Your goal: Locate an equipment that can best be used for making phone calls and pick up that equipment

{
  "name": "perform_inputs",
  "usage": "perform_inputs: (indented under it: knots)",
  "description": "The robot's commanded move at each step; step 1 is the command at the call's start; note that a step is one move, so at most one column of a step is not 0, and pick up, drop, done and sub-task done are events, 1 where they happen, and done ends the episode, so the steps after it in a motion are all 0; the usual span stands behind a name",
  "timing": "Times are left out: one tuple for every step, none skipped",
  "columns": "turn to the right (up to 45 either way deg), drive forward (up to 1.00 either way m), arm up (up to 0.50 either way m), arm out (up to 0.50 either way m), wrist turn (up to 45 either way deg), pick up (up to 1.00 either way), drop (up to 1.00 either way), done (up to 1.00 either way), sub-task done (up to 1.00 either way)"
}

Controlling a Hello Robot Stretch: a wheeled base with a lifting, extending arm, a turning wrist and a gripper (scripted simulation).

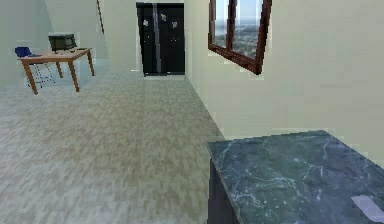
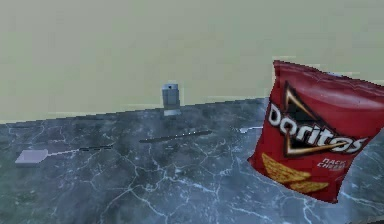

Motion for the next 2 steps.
perform_inputs:
  knots:
    - [0.0, 0.0, 0.5, 0.0, 0.0, 0.0, 0.0, 0.0, 0.0]
    - [0.0, 0.0, 0.38, 0.0, 0.0, 0.0, 0.0, 0.0, 0.0]
